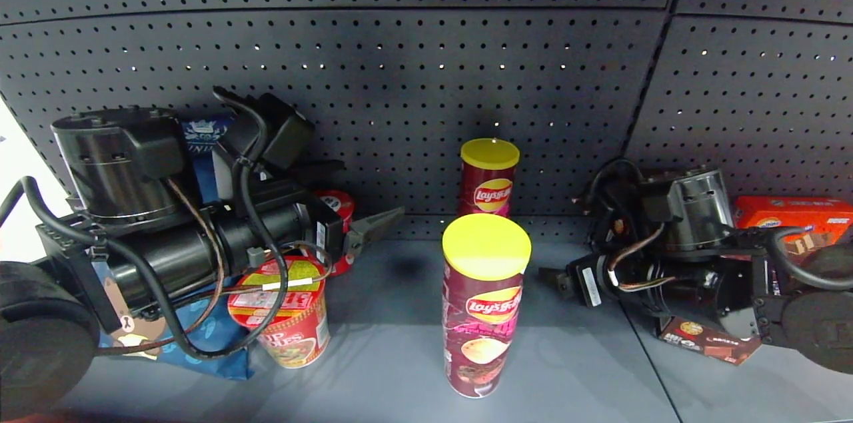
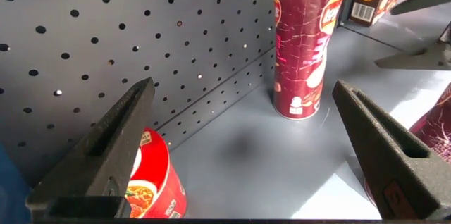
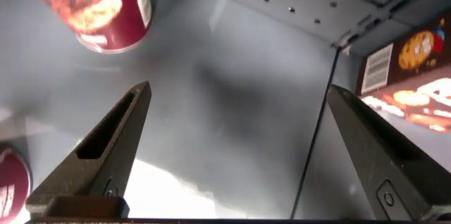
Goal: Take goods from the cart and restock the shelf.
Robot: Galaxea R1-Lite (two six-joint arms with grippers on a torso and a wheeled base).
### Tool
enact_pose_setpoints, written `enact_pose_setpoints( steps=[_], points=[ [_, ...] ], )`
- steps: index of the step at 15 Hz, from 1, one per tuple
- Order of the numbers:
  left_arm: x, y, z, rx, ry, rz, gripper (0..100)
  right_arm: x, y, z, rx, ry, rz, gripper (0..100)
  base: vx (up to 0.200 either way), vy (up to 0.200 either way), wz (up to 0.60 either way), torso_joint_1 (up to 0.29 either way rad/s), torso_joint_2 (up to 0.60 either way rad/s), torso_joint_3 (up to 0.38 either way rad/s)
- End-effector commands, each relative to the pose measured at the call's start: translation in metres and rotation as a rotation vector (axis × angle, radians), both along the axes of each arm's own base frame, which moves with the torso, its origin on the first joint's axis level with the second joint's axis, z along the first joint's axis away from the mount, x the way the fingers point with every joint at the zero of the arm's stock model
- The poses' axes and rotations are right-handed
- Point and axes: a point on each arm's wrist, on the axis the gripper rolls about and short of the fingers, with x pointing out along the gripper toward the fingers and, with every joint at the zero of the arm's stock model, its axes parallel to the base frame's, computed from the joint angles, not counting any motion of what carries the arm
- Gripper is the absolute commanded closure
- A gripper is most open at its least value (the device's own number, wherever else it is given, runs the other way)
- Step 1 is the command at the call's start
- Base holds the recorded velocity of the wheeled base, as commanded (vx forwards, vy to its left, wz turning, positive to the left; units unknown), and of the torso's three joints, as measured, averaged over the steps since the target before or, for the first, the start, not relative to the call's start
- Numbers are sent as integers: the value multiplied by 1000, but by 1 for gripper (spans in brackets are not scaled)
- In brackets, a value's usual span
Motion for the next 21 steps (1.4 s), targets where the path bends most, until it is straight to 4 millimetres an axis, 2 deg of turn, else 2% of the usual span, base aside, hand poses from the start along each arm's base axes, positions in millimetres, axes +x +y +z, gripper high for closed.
enact_pose_setpoints(
  steps=[1,21],
  points=[
    [0,0,-1,1,3,0,0,-7,-4,4,7,-10,3,0,0,0,0,0,0,0],
    [-4,2,-9,13,28,0,0,-42,11,9,26,-19,128,0,0,0,0,0,0,0]
  ],
)
